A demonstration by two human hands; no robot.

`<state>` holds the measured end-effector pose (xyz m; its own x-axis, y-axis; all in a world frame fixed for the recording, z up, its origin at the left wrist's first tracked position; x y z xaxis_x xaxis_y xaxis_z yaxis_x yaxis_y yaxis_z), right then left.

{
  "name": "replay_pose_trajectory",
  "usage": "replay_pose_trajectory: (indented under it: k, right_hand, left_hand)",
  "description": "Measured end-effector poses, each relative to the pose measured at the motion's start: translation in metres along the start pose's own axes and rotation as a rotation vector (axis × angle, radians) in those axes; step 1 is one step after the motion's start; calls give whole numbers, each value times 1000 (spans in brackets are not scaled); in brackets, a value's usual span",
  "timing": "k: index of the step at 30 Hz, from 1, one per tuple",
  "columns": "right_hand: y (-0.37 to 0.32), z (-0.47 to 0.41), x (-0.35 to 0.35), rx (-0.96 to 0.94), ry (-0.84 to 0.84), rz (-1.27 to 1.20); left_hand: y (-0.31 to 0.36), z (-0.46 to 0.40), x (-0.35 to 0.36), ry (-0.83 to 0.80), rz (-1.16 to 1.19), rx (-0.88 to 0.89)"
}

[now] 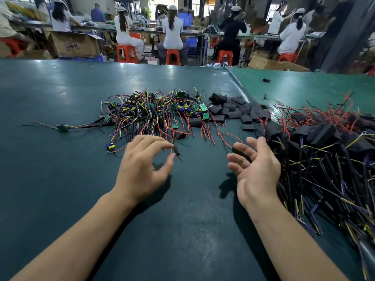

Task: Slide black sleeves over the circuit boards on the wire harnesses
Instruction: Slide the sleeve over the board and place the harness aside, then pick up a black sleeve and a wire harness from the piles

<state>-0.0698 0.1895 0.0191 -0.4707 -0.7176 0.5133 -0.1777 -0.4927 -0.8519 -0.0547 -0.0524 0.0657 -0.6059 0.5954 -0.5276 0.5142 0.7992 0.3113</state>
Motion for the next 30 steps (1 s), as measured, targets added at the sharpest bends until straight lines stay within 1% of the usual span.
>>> replay_pose_trajectory:
  k: [1,3,5,6,8,11,13,15,18,21,25,27,30]
  right_hand:
    - [1,1,2,-20,-16,45]
    - [2,2,8,-76,-55,131]
    - [2,3,13,-130,-87,184]
    - [2,4,14,-142,-92,196]
    - [5,4,15,-135,-97,210]
    - [13,4,18,-88,-147,240]
    - [21,10,24,-33,-225,286]
    - [31,20,32,11,-336,370]
    - [39,31,41,-2,-446,490]
    - [37,31,42,-24,-452,511]
    - [35,27,39,-10,-429,490]
    - [36,27,39,-11,-433,493]
    - [37,26,39,-13,-428,502]
  left_hand:
    - [-13,0,2,-22,-88,-73]
    - [-46,5,6,-104,-243,-304]
    - [-75,15,8,-190,-301,-529]
    - [-82,17,11,-215,-301,-573]
    - [-85,18,12,-216,-283,-575]
    - [-83,14,4,-147,-313,-573]
    - [-82,13,0,-129,-350,-570]
    - [-84,12,-3,-116,-311,-590]
    - [-88,12,-7,-87,-255,-631]
    - [-94,14,-6,-94,-249,-677]
    - [-96,14,-5,-113,-248,-672]
    - [-87,11,-4,-124,-135,-639]
    - [-54,7,4,-153,234,-532]
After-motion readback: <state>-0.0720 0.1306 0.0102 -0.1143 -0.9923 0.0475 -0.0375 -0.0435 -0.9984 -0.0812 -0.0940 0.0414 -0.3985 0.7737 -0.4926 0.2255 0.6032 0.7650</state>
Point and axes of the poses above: each hand's wrist, its own z-axis away from the middle knuckle, its own x-axis out of the palm, y = z × x, the point moved 9 cm from there along -z, towards the middle knuckle, and after that the axes turned 4 degrees about y, right-handed, at the moved point
